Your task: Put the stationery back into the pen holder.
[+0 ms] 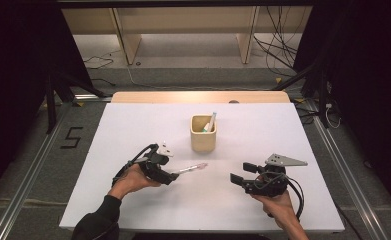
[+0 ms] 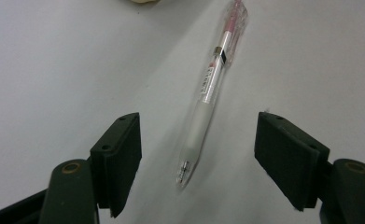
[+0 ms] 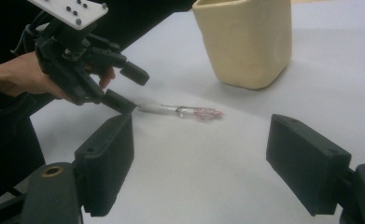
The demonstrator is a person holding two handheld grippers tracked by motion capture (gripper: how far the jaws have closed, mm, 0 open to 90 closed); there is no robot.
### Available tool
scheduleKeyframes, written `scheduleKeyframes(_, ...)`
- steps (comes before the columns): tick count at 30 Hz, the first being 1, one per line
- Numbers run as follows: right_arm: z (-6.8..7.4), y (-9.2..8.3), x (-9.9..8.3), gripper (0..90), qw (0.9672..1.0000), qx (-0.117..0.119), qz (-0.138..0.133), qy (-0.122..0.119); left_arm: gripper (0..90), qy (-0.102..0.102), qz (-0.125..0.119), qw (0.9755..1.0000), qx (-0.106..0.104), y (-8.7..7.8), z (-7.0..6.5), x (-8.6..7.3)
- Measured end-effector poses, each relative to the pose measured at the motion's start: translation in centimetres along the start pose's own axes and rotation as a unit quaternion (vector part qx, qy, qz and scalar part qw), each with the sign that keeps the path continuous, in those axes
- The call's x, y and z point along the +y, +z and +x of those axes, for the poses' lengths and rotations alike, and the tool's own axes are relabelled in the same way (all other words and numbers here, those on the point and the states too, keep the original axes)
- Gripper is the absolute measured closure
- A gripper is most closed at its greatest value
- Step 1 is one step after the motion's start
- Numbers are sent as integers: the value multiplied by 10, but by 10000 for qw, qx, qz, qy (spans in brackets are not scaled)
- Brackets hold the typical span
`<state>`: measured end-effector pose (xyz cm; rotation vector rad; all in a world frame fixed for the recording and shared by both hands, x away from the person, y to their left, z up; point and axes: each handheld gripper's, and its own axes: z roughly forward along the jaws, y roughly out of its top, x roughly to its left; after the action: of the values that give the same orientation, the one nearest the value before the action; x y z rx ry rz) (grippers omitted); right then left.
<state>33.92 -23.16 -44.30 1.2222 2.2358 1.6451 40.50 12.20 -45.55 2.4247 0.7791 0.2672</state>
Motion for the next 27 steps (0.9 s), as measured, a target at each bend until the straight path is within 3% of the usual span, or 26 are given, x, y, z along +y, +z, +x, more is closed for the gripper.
scheduleKeyframes(8,3,0,-6,238,10000,50,42,-29,332,92,217,9996,-135,5,-1,6)
scheduleKeyframes(19,4,0,-8,238,9999,79,82,-36,367,390,593,9972,-227,13,-4,16)
scheduleKeyframes(27,6,-2,-11,234,9999,95,58,-50,394,412,719,9962,-276,18,-5,19)
